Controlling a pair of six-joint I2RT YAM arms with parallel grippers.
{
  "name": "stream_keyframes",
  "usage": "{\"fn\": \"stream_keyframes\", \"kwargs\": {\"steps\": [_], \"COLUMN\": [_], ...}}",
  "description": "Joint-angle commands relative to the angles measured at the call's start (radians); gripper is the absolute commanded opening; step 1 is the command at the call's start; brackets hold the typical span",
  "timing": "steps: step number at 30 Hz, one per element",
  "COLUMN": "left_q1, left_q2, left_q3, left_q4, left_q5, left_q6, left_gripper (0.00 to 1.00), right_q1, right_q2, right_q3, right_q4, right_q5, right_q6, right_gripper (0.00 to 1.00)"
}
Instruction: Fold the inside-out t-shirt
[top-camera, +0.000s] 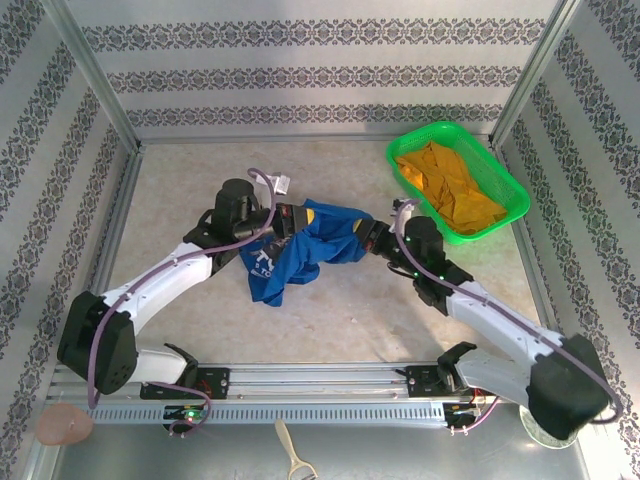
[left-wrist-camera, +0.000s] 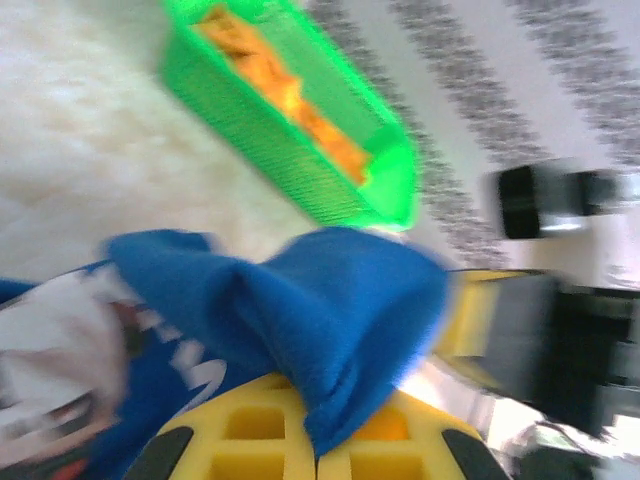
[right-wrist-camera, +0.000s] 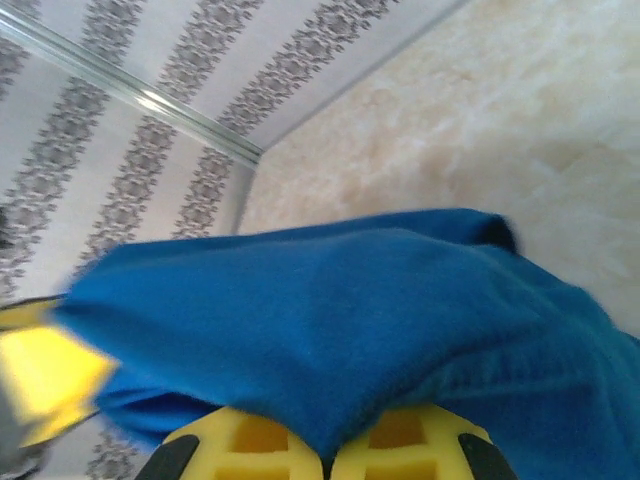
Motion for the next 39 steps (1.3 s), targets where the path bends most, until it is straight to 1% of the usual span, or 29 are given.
{"fn": "stream_keyframes", "kwargs": {"steps": [1,2,3,4,5,6,8,10,12,15,18,20,22,25,29,32,36,38,39], "left_q1": [0.033,0.045,0.060,0.072,0.090,0.106,0.127,0.138,0.139,0.139,0.138,0.139,0.139,0.138,0.138,0.138,0.139,0.139,0.142], "left_q2": [0.001,0.011,0.026,0.045,0.068,0.090,0.115,0.121,0.118,0.106,0.096,0.095,0.093,0.094,0.092,0.089,0.090,0.093,0.095], "left_q3": [-0.043,-0.064,-0.085,-0.101,-0.111,-0.119,-0.126,-0.123,-0.109,-0.091,-0.079,-0.070,-0.065,-0.057,-0.057,-0.061,-0.064,-0.062,-0.064], "left_q4": [0.292,0.412,0.529,0.637,0.732,0.801,0.870,0.867,0.819,0.747,0.703,0.693,0.691,0.678,0.690,0.716,0.777,0.792,0.804], "left_q5": [0.276,0.311,0.341,0.363,0.381,0.391,0.408,0.418,0.429,0.443,0.448,0.451,0.451,0.448,0.450,0.450,0.443,0.435,0.427], "left_q6": [-0.159,-0.231,-0.308,-0.374,-0.443,-0.498,-0.547,-0.548,-0.524,-0.486,-0.464,-0.462,-0.464,-0.459,-0.471,-0.497,-0.547,-0.563,-0.573], "left_gripper": [0.00,0.00,0.00,0.00,0.00,0.00,0.00,0.00,0.00,0.00,0.00,0.00,0.00,0.00,0.00,0.00,0.00,0.00,0.00], "right_q1": [0.038,0.044,0.043,0.039,0.032,0.025,0.009,-0.004,-0.003,0.003,0.029,0.070,0.114,0.141,0.148,0.125,0.103,0.101,0.100], "right_q2": [0.107,0.158,0.198,0.217,0.215,0.185,0.086,-0.027,-0.125,-0.159,-0.094,-0.032,0.039,0.119,0.189,0.245,0.373,0.439,0.466], "right_q3": [0.018,0.042,0.075,0.093,0.101,0.092,0.060,0.052,0.062,0.117,0.187,0.237,0.287,0.339,0.369,0.397,0.479,0.514,0.526], "right_q4": [0.026,0.020,-0.008,-0.028,-0.048,-0.072,-0.118,-0.199,-0.274,-0.334,-0.345,-0.355,-0.362,-0.361,-0.342,-0.314,-0.283,-0.269,-0.261], "right_q5": [0.113,0.110,0.093,0.077,0.067,0.070,0.078,0.079,0.069,0.035,0.019,0.081,0.118,0.127,0.175,0.188,0.130,0.079,0.051], "right_q6": [-0.043,-0.065,-0.087,-0.109,-0.132,-0.151,-0.184,-0.241,-0.312,-0.397,-0.463,-0.505,-0.554,-0.580,-0.580,-0.555,-0.540,-0.544,-0.544], "right_gripper": [0.00,0.16,0.42,0.55,0.63,0.67,0.73,0.76,0.80,0.85,0.90,0.92,0.92,0.93,0.92,0.91,0.86,0.82,0.76]}}
